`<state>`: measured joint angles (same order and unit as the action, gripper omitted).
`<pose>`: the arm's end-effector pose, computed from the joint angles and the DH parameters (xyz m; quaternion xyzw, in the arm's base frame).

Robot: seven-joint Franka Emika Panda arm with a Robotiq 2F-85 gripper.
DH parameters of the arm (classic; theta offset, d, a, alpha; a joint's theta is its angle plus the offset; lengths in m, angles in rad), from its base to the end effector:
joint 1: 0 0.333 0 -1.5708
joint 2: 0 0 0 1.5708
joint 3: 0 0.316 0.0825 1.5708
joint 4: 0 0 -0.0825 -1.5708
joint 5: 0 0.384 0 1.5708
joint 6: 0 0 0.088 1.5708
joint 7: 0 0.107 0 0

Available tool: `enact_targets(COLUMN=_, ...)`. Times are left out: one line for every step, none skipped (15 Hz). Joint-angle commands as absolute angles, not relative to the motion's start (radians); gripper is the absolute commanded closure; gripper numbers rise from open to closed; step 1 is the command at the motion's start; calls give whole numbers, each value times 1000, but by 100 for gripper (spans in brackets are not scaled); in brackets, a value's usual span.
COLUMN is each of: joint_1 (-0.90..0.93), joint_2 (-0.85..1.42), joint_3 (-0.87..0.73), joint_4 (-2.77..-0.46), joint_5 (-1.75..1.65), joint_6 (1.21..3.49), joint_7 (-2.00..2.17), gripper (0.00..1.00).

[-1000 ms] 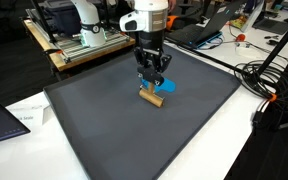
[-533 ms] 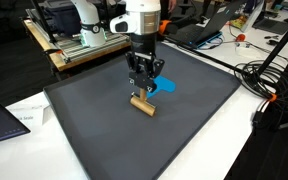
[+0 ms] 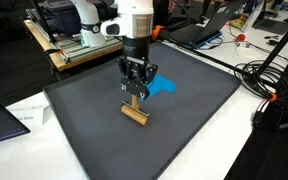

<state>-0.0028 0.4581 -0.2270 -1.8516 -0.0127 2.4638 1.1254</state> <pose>0.6422 -0.1386 0.2970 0.7877 -0.6082 0.0972 0.0122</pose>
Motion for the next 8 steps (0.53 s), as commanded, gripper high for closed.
enact_targets(joint_1=6, joint_2=469, joint_3=-234, joint_4=-1881, joint_5=-36, joint_6=2491, joint_7=1144, gripper=78)
enact_targets(joint_1=16, joint_2=456, joint_3=-243, joint_4=-1887, joint_5=-54, joint_6=2489, joint_7=1159, gripper=78)
enact_targets(joint_1=29, joint_2=438, joint_3=-254, joint_4=-1897, joint_5=-78, joint_6=2490, joint_7=1175, gripper=78)
enact_targets(joint_1=40, joint_2=423, joint_3=-260, joint_4=-1905, joint_5=-98, joint_6=2489, joint_7=1189, gripper=78)
enact_targets(joint_1=51, joint_2=413, joint_3=-266, joint_4=-1912, joint_5=-117, joint_6=2487, joint_7=1203, gripper=78)
enact_targets(joint_1=60, joint_2=396, joint_3=-264, joint_4=-1922, joint_5=-128, joint_6=2477, joint_7=1209, gripper=78)
enact_targets(joint_1=68, joint_2=382, joint_3=-262, joint_4=-1930, joint_5=-137, joint_6=2467, joint_7=1216, gripper=78)
enact_targets(joint_1=73, joint_2=368, joint_3=-258, joint_4=-1942, joint_5=-143, joint_6=2468, joint_7=1218, gripper=78)
